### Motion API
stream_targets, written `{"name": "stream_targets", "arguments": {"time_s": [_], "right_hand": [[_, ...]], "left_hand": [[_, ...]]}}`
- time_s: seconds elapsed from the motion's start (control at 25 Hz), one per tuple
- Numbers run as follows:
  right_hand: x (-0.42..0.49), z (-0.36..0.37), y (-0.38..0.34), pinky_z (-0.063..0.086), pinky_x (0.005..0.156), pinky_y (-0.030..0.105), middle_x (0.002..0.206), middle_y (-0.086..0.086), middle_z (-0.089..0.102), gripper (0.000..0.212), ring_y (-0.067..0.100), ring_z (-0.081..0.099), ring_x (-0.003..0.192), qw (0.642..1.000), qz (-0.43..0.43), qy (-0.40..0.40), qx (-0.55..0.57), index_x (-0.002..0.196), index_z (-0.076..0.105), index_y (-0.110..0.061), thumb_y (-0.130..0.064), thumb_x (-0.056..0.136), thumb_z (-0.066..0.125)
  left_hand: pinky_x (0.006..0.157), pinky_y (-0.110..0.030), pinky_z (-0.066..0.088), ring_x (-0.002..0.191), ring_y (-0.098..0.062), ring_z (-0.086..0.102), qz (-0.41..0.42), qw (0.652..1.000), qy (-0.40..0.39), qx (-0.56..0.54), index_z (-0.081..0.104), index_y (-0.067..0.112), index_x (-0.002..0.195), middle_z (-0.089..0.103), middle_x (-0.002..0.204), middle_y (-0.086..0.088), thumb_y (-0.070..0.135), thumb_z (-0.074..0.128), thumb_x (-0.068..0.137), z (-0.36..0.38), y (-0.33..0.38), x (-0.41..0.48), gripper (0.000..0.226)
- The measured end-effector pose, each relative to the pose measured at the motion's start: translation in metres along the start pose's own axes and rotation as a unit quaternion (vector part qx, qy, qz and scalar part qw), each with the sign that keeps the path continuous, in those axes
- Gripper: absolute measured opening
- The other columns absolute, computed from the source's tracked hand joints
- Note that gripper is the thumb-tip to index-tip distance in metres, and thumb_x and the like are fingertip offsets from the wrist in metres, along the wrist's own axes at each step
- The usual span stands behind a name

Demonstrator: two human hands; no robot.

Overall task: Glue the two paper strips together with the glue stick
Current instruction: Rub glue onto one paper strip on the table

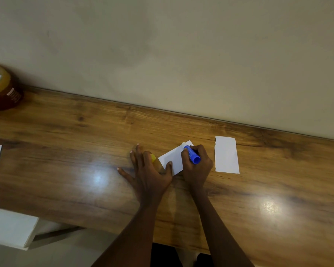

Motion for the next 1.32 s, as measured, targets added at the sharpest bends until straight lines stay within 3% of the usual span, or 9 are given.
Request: {"name": "stream_targets", "arguments": {"time_s": [0.28, 0.4, 0.6, 0.76, 0.92, 1.0, 1.12, 1.2, 1.32], "right_hand": [[0.007, 0.002, -0.004, 0.049, 0.065, 0.022, 0.089, 0.025, 0.066, 0.027, 0.022, 0.056, 0.071, 0.998, 0.050, 0.044, -0.003, 0.099, 0.057, 0.004, -0.006, 0.076, 0.066], [-0.004, -0.003, -0.010, 0.045, 0.075, 0.022, 0.094, 0.028, 0.067, 0.035, 0.022, 0.058, 0.080, 0.998, -0.044, 0.048, -0.020, 0.105, 0.056, 0.008, -0.007, 0.075, 0.064], [-0.038, -0.001, -0.004, 0.030, 0.099, 0.048, 0.120, 0.020, 0.060, 0.041, 0.036, 0.054, 0.112, 0.967, -0.031, -0.119, -0.223, 0.115, 0.055, -0.008, -0.010, 0.076, 0.066], [-0.009, -0.005, -0.009, 0.009, 0.112, 0.041, 0.133, 0.012, 0.051, 0.047, 0.027, 0.041, 0.126, 0.942, -0.047, -0.258, -0.209, 0.122, 0.048, -0.015, -0.006, 0.078, 0.063], [0.030, -0.023, -0.014, 0.012, 0.110, 0.035, 0.132, 0.013, 0.050, 0.045, 0.027, 0.041, 0.123, 0.862, -0.119, -0.465, -0.161, 0.119, 0.047, -0.013, 0.000, 0.077, 0.060], [0.043, -0.025, -0.012, 0.014, 0.110, 0.039, 0.130, 0.011, 0.051, 0.051, 0.025, 0.043, 0.119, 0.833, -0.141, -0.498, -0.193, 0.117, 0.049, -0.014, 0.008, 0.072, 0.060], [0.030, -0.015, -0.019, 0.039, 0.096, 0.029, 0.108, 0.003, 0.065, 0.031, 0.007, 0.059, 0.095, 0.902, -0.150, -0.395, -0.089, 0.106, 0.058, -0.016, -0.012, 0.076, 0.064], [0.010, -0.003, -0.021, 0.049, 0.078, 0.013, 0.093, -0.007, 0.063, 0.019, -0.006, 0.060, 0.077, 0.945, -0.036, -0.320, 0.060, 0.101, 0.057, -0.020, -0.019, 0.082, 0.057], [-0.003, 0.005, -0.012, 0.049, 0.061, 0.013, 0.076, -0.001, 0.062, 0.022, 0.006, 0.060, 0.063, 0.961, 0.004, -0.261, 0.094, 0.097, 0.052, -0.024, -0.018, 0.077, 0.060]], "left_hand": [[0.103, -0.059, -0.014, 0.141, -0.031, 0.015, -0.005, 1.000, -0.003, -0.005, 0.037, 0.014, 0.121, 0.029, 0.150, -0.011, 0.050, 0.065, 0.067, -0.001, 0.001, 0.000, 0.070], [0.103, -0.059, -0.013, 0.141, -0.030, 0.016, -0.004, 1.000, -0.005, -0.004, 0.038, 0.015, 0.121, 0.029, 0.149, -0.011, 0.051, 0.063, 0.067, -0.001, 0.001, -0.001, 0.070], [0.104, -0.059, -0.014, 0.141, -0.029, 0.013, -0.002, 1.000, -0.009, -0.020, 0.040, 0.016, 0.114, 0.026, 0.151, -0.010, 0.052, 0.059, 0.068, -0.003, 0.001, -0.001, 0.062], [0.105, -0.062, -0.011, 0.141, -0.031, 0.015, -0.004, 0.999, 0.005, -0.045, 0.041, 0.014, 0.116, 0.029, 0.149, -0.012, 0.053, 0.055, 0.075, -0.005, 0.001, -0.002, 0.058], [0.105, -0.060, -0.012, 0.141, -0.030, 0.016, -0.013, 0.999, 0.006, -0.047, 0.040, 0.014, 0.116, 0.028, 0.150, -0.013, 0.051, 0.057, 0.075, -0.007, 0.004, -0.002, 0.058], [0.105, -0.061, -0.011, 0.141, -0.030, 0.016, -0.018, 0.999, 0.002, -0.037, 0.041, 0.013, 0.116, 0.028, 0.150, -0.012, 0.047, 0.060, 0.073, -0.006, 0.004, -0.002, 0.058], [0.105, -0.059, -0.012, 0.141, -0.029, 0.014, -0.015, 0.999, -0.009, -0.030, 0.043, 0.014, 0.116, 0.026, 0.151, -0.011, 0.050, 0.058, 0.073, -0.006, 0.003, -0.001, 0.058], [0.106, -0.061, -0.011, 0.142, -0.028, 0.012, -0.014, 0.999, -0.013, -0.033, 0.042, 0.015, 0.117, 0.024, 0.151, -0.010, 0.050, 0.057, 0.073, -0.006, 0.003, -0.001, 0.058], [0.106, -0.062, -0.011, 0.142, -0.026, 0.009, -0.015, 0.999, -0.020, -0.039, 0.041, 0.017, 0.116, 0.021, 0.152, -0.008, 0.046, 0.058, 0.072, -0.007, 0.002, -0.001, 0.056]]}}
Point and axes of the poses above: each hand's wrist, its own x-axis towards the middle knuckle, its own z-axis out of the palm, y = z × x, the point moved 1 cm from there along x, towards the middle knuckle
